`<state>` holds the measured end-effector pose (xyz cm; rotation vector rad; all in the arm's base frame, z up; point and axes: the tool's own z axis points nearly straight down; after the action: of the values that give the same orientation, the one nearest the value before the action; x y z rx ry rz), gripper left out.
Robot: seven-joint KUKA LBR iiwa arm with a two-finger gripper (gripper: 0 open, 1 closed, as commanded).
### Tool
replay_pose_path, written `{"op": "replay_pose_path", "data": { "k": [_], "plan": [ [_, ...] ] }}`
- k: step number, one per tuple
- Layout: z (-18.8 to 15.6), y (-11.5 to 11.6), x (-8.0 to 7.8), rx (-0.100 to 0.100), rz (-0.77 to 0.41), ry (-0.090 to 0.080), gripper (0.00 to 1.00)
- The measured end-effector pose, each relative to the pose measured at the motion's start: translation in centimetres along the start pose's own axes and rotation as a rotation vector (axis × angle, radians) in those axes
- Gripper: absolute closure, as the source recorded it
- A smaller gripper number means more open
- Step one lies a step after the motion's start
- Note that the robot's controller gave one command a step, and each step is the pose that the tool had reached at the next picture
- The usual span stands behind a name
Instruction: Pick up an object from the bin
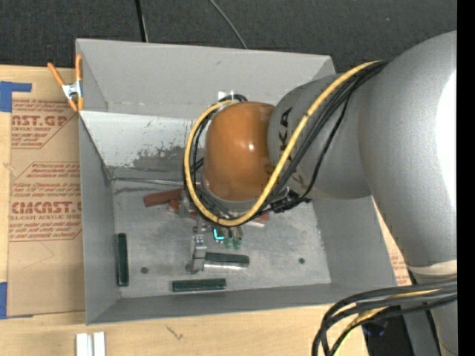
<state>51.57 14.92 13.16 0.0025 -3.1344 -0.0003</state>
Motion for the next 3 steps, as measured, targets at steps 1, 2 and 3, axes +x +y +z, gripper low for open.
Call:
{"op": "replay_pose_path", "data": {
  "k": [1, 2, 3],
  "plan": [
    [-0.4, 0.0, -0.2, -0.001, 0.001, -0.007, 0.0],
    [0.9, -1.9, 0.1, -0.003, -0.065, -0.012, 0.0],
    [5.8, -8.1, 2.2, 0.001, -0.213, -0.008, 0.0]
  ]
}}
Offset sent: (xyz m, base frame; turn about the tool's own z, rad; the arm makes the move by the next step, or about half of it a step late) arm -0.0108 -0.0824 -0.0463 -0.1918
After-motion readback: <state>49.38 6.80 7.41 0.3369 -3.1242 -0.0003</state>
